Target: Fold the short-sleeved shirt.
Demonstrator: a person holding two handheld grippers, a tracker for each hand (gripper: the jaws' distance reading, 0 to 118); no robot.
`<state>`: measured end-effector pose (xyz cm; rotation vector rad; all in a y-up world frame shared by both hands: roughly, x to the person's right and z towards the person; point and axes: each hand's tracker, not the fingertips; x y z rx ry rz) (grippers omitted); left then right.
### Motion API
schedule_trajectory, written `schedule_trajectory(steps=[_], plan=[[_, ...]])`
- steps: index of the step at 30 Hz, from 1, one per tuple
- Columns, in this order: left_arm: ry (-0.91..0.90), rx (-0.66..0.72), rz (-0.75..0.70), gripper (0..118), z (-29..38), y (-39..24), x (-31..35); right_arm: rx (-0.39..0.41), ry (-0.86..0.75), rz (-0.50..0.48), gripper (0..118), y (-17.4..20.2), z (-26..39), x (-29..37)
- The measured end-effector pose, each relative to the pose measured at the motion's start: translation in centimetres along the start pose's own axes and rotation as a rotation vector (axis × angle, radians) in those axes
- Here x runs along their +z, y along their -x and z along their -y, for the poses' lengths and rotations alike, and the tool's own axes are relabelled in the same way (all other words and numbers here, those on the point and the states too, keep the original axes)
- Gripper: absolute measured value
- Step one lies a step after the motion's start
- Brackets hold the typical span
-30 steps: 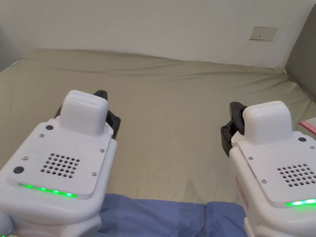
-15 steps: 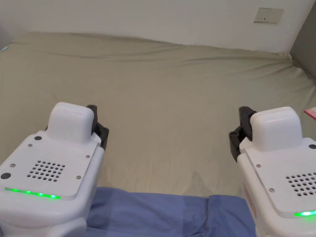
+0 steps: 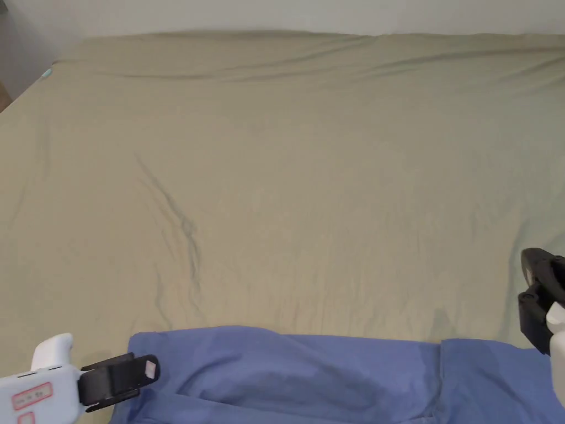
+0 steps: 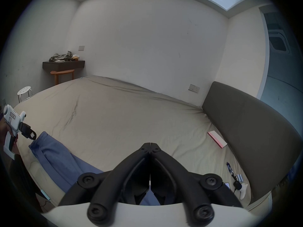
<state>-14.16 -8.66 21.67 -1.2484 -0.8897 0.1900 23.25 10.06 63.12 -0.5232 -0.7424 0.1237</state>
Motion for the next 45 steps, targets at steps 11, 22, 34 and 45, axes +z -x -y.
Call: schedule_trajectory(steps=[11, 22, 34, 45], plan=[[0.148, 0.356, 0.499, 114, 0.7, 6.0, -3.6, -0.016, 0.027, -0.033, 2, 0.6, -0.3, 0.9], [0.108, 0.405, 0.39, 11, 3.4, 2.3, -6.6, 0.025, -0.01, -0.062, 2, 1.6, -1.7, 2.4], [0.003, -0.177, 0.059, 11, 0.9, -6.0, -1.4, 0.018, -0.008, -0.054, 2, 1.4, -1.1, 2.9], [-0.018, -0.077, -0.078, 11, -0.5, -1.7, 1.5, -0.016, -0.009, -0.022, 2, -0.7, -0.6, 4.0]])
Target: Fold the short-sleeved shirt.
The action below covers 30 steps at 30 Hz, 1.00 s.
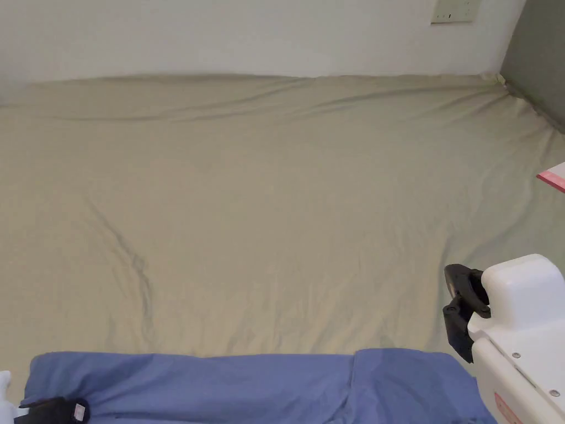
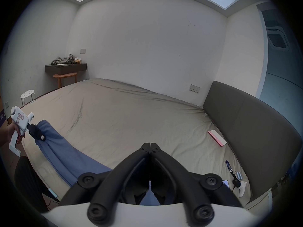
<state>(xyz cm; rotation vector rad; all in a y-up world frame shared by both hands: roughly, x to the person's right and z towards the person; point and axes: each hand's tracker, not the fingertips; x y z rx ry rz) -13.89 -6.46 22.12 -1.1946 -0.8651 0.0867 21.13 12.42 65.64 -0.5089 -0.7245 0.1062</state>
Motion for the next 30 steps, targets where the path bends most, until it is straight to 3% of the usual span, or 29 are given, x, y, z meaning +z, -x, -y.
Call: schedule_trajectory(steps=[3, 8, 11, 18, 26, 27, 28, 29, 30], plan=[[-0.019, 0.056, -0.062, 11, -0.1, 1.1, 1.5, -0.005, 0.001, 0.007, 2, -0.4, 0.1, 0.1], [0.004, -0.16, -0.13, 11, -0.3, -4.8, 2.9, -0.016, -0.002, 0.007, 2, -0.4, 0.1, 0.2], [0.012, -0.194, -0.143, 11, -0.1, -9.2, 2.6, -0.025, -0.007, 0.0, 2, -0.2, 0.0, 0.5], [0.137, -0.301, -0.049, 12, 2.1, -17.9, -3.3, -0.023, -0.014, -0.008, 2, -0.2, 0.2, 1.4], [0.261, -0.431, -0.165, 12, 5.8, -21.5, -11.7, -0.036, -0.016, -0.001, 2, -1.2, 0.6, 2.2], [0.252, -0.432, -0.185, 15, 6.2, -22.1, -12.1, -0.038, -0.015, -0.001, 2, -1.3, 0.6, 2.2], [0.252, -0.434, -0.187, 31, 6.3, -22.3, -12.2, -0.039, -0.014, 0.0, 2, -1.4, 0.7, 2.1], [0.259, -0.415, -0.117, 54, 6.3, -22.4, -12.2, -0.04, -0.013, 0.001, 2, -1.5, 0.8, 2.0], [0.29, -0.365, -0.001, 93, 6.4, -22.6, -12.2, -0.042, -0.01, 0.002, 2, -1.6, 0.8, 1.9]])
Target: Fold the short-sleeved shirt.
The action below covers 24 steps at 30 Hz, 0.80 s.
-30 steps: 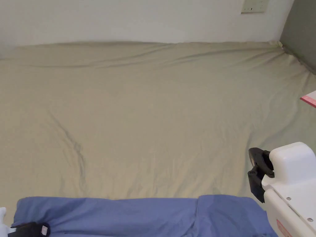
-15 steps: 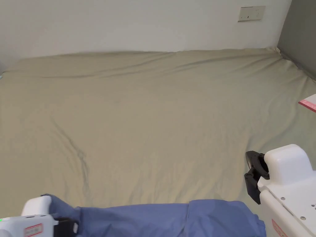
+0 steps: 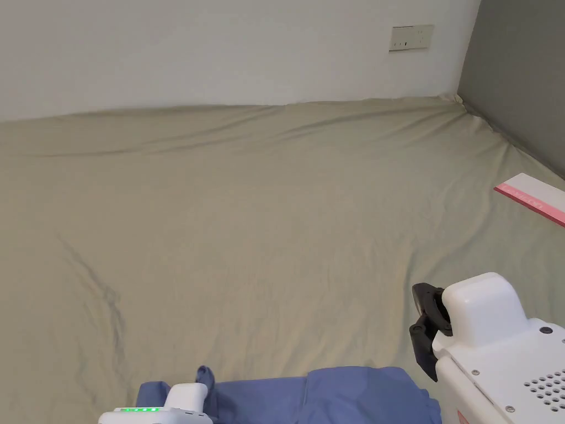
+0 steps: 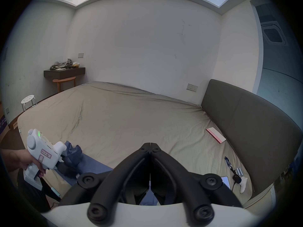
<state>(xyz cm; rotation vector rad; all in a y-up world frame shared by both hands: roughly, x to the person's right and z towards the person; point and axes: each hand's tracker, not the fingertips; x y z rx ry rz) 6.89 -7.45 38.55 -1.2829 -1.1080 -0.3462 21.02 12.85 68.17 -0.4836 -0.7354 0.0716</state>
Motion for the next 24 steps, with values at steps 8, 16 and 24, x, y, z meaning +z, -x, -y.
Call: schedule_trajectory(steps=[8, 16, 24], plan=[[-0.231, 0.18, 0.231, 66, -0.8, 0.5, 5.6, -0.009, 0.016, -0.003, 2, -0.1, 0.4, -0.8], [-0.367, -0.15, -0.201, 0, 1.7, 0.1, 4.9, -0.013, 0.009, -0.008, 2, 0.1, 0.1, -0.8], [-0.324, -0.268, -0.347, 0, 7.2, -4.0, -2.4, 0.008, 0.014, -0.012, 2, 0.3, 0.1, -0.3]])
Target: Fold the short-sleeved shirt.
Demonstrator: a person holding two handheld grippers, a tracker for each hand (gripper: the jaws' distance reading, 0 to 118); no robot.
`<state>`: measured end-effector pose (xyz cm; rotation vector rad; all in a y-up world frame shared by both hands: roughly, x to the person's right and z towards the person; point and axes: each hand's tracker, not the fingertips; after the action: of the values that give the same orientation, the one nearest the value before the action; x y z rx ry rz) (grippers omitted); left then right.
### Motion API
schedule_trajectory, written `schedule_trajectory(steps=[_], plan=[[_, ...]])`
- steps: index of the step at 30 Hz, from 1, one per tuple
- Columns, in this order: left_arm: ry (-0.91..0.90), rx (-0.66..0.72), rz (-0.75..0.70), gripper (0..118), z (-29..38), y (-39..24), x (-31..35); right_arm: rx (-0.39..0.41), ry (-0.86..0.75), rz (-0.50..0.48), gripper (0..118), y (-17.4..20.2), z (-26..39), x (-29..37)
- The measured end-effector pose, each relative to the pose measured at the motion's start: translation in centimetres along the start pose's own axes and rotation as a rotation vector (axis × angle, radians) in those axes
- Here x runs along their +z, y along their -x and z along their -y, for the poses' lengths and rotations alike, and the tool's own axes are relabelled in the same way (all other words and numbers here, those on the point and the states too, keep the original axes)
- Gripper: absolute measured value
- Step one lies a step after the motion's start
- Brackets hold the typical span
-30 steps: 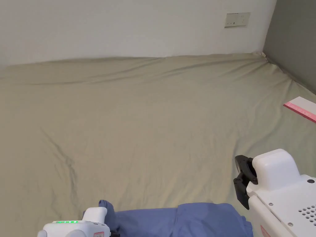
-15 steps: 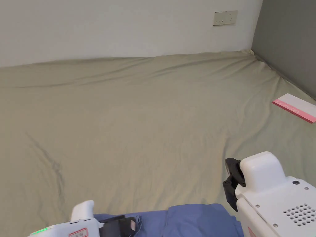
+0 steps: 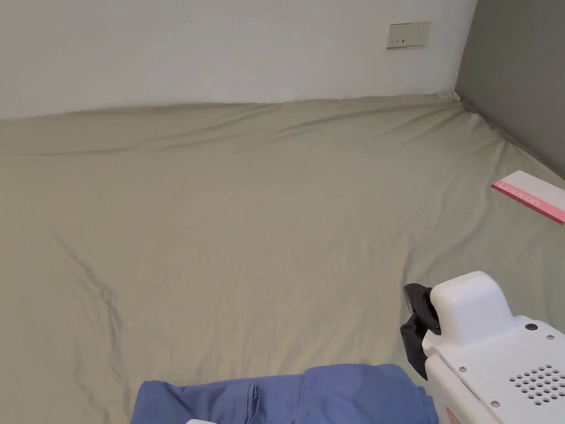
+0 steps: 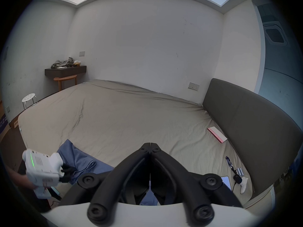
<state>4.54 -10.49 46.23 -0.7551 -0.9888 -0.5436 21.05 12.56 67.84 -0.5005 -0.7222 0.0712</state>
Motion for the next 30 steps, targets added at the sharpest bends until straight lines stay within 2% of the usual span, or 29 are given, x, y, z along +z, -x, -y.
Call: schedule_trajectory(steps=[4, 11, 16, 19, 22, 24, 28, 30], plan=[[-0.027, 0.031, -0.002, 0, -0.8, -2.0, 0.4, 0.001, 0.006, 0.001, 2, -0.1, 0.1, 0.0], [-0.067, -0.002, 0.001, 0, -1.3, -4.4, -0.4, 0.007, 0.008, -0.007, 2, 0.1, 0.2, -0.2], [-0.081, -0.033, 0.163, 0, -1.9, -5.8, 0.2, 0.009, 0.013, -0.009, 2, 0.2, 0.1, -0.3], [-0.063, 0.131, 0.461, 0, -2.9, -4.3, 1.0, 0.008, 0.012, -0.006, 2, 0.2, 0.1, -0.2], [-0.1, 0.296, 0.592, 0, -4.1, -0.6, 2.0, 0.012, 0.007, -0.003, 2, 0.2, -0.2, -0.1], [-0.124, 0.365, 0.613, 0, -4.8, 3.2, 2.9, 0.014, 0.002, -0.003, 2, 0.2, -0.3, -0.1], [-0.113, 0.505, 0.577, 8, -4.9, 11.2, 3.4, 0.019, -0.003, -0.005, 2, 0.2, -0.5, -0.1], [-0.099, 0.558, 0.552, 23, -4.1, 15.2, 3.0, 0.019, -0.003, -0.009, 2, 0.3, -0.5, -0.2]])
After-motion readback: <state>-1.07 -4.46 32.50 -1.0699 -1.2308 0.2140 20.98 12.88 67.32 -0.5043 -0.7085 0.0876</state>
